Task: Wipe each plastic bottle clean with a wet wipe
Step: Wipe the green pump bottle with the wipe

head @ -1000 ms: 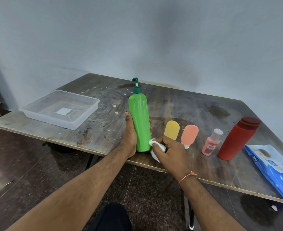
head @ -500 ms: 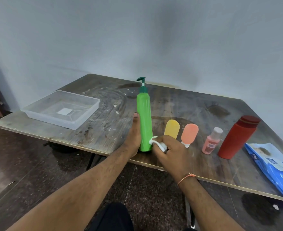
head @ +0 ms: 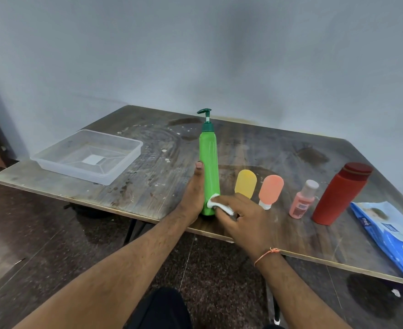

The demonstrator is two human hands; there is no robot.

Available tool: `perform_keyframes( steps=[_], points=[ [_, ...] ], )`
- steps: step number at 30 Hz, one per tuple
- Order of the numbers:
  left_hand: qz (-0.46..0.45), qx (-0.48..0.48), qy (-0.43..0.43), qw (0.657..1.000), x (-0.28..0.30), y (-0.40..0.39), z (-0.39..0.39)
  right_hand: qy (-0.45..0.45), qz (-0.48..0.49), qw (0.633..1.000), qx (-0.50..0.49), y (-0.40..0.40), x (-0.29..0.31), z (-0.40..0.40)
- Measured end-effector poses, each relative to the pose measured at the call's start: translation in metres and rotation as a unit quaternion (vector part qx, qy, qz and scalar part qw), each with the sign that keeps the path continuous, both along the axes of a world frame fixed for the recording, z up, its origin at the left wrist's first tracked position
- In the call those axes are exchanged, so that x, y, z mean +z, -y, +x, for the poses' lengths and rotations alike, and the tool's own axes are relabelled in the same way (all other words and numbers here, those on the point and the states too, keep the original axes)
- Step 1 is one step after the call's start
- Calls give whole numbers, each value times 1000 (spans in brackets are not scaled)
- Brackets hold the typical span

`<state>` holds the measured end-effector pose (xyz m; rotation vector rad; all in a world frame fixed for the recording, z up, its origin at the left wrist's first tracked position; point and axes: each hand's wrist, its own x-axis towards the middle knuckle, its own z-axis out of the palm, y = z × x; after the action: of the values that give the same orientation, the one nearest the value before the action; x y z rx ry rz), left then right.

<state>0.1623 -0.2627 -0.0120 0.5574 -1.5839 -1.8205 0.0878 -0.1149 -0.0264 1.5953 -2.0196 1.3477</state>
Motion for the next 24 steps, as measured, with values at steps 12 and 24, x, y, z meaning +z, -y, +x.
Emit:
perform_keyframes(
  steps=[12,24],
  points=[
    [-11,-21,3,1000,-2,0,0,13,-15,1000,-13,0,3,0],
    [36,-46,2,998,3,0,5,-160,58,983,73,-1,7,-14]
  ],
)
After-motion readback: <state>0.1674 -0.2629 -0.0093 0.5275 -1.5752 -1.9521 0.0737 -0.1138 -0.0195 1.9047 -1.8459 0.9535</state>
